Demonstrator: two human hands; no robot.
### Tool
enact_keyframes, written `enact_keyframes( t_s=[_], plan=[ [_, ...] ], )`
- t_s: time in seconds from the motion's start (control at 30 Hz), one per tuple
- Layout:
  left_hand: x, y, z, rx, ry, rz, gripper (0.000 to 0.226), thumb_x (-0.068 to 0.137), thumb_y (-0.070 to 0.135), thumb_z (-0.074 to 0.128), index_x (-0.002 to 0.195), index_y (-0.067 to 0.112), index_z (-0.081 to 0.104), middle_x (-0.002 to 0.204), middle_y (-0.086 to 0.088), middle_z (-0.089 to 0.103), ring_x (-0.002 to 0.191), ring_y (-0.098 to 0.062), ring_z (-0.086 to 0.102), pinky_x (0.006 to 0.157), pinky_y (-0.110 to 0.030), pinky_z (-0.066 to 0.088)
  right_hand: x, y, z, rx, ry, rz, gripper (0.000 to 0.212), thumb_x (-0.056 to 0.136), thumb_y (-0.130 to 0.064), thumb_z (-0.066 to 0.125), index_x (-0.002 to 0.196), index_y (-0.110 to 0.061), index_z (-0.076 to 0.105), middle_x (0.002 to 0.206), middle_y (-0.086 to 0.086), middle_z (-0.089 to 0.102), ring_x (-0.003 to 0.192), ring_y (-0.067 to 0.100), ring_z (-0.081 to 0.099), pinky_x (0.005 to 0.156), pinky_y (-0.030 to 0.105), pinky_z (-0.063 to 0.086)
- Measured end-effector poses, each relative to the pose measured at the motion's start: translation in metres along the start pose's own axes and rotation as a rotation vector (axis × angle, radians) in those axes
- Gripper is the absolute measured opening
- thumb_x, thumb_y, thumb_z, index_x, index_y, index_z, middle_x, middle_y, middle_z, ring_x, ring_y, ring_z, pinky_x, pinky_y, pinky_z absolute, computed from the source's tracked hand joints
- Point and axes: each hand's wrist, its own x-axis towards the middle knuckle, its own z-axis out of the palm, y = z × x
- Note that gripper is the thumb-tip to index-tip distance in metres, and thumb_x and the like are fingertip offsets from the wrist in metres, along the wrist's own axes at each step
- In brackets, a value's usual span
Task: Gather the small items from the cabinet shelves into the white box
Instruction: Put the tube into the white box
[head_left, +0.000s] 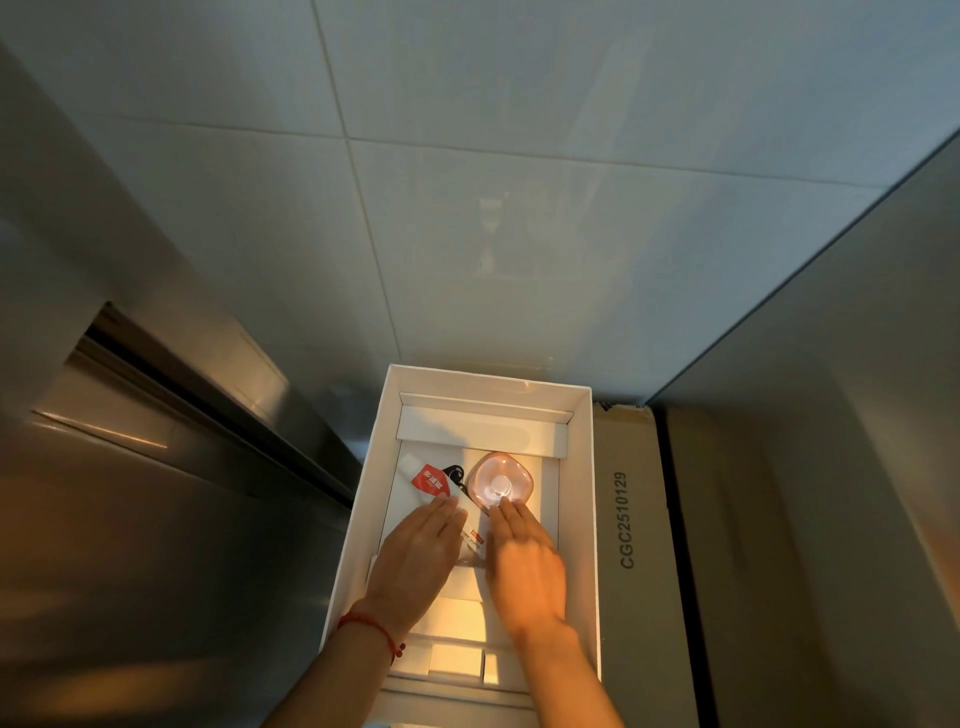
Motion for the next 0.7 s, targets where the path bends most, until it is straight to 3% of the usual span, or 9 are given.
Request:
enact_keyframes(
  t_s=[0.07, 0.17, 0.33, 0.53, 0.7],
  plan=[
    [0.001, 0.001, -0.002, 0.007, 0.006, -0.010, 0.060, 0.031, 0.024, 0.097, 0.084, 0.006, 0.077, 0.087, -0.011, 0.074, 0.078, -0.022, 0.072, 0.064, -0.036, 0.059, -0.003, -0.002, -0.003, 0.036, 0.024, 0.008, 0.052, 0.098, -0.022, 0.045, 0.147, -0.014, 0.029, 0.154, 0.005, 0.027, 0.143, 0.019, 0.021, 0.114, 0.029, 0.023],
    [0.001, 0.004, -0.006, 0.015, 0.010, -0.023, 0.059, 0.031, 0.022, 0.097, 0.084, 0.006, 0.077, 0.087, -0.011, 0.074, 0.078, -0.023, 0.072, 0.063, -0.037, 0.059, -0.008, -0.006, -0.009, 0.069, 0.154, 0.004, 0.042, 0.093, -0.018, 0.056, 0.135, -0.009, 0.051, 0.141, 0.011, 0.047, 0.132, 0.027, 0.043, 0.104, 0.035, 0.040],
    [0.000, 0.012, -0.018, -0.002, 0.012, -0.046, 0.063, 0.028, 0.025, 0.097, 0.085, 0.007, 0.077, 0.088, -0.011, 0.074, 0.078, -0.023, 0.073, 0.063, -0.038, 0.058, -0.015, -0.005, -0.017, 0.086, 0.091, -0.020, 0.046, 0.103, -0.032, 0.031, 0.148, -0.024, 0.027, 0.155, -0.002, 0.024, 0.142, 0.015, 0.023, 0.111, 0.025, 0.026],
    [0.000, 0.027, -0.046, 0.018, 0.052, -0.115, 0.061, 0.029, 0.025, 0.097, 0.084, 0.006, 0.077, 0.088, -0.010, 0.074, 0.078, -0.022, 0.072, 0.064, -0.038, 0.057, -0.026, -0.009, -0.035, 0.033, 0.101, -0.055, 0.046, 0.103, -0.034, 0.028, 0.148, -0.027, 0.026, 0.156, -0.002, 0.020, 0.143, 0.015, 0.018, 0.112, 0.025, 0.027],
    [0.000, 0.039, -0.073, 0.006, 0.080, -0.175, 0.056, 0.039, 0.014, 0.096, 0.089, 0.001, 0.075, 0.092, -0.015, 0.073, 0.084, -0.029, 0.072, 0.067, -0.044, 0.058, -0.034, -0.019, -0.059, 0.023, 0.165, -0.067, 0.043, 0.102, -0.037, 0.027, 0.144, -0.028, 0.031, 0.154, -0.002, 0.025, 0.138, 0.015, 0.030, 0.106, 0.024, 0.034]
  ],
)
